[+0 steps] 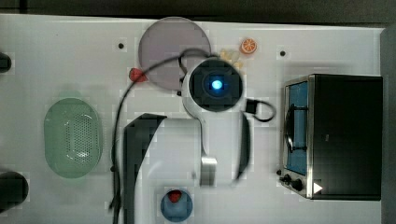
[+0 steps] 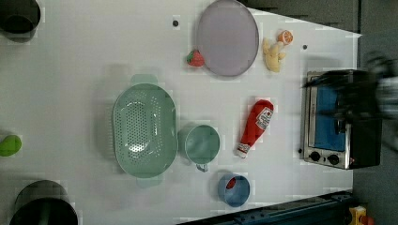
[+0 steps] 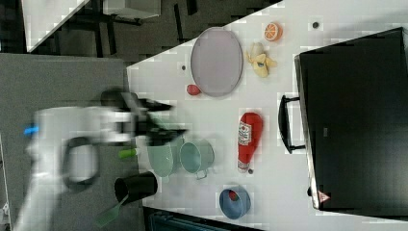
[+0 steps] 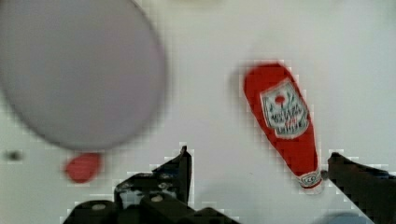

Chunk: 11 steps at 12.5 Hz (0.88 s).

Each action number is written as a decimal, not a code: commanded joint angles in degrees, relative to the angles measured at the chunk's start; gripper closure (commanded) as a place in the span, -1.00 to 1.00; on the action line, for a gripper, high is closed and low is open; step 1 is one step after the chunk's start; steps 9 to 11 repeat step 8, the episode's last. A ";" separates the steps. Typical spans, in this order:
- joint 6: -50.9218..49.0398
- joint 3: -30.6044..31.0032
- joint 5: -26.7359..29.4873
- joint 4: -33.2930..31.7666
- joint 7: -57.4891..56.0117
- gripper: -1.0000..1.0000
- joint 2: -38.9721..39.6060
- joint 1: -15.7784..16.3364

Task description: Pick Ketchup from oven and place it on table.

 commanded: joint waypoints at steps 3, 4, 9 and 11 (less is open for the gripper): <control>-20.76 -1.15 0.18 14.76 1.98 -1.00 -6.89 0.78; -24.97 -1.21 0.14 16.93 1.98 -1.00 -6.91 0.76; -28.77 -1.51 0.10 19.03 1.98 -1.00 -6.99 0.69; -28.77 -1.51 0.10 19.03 1.98 -1.00 -6.99 0.69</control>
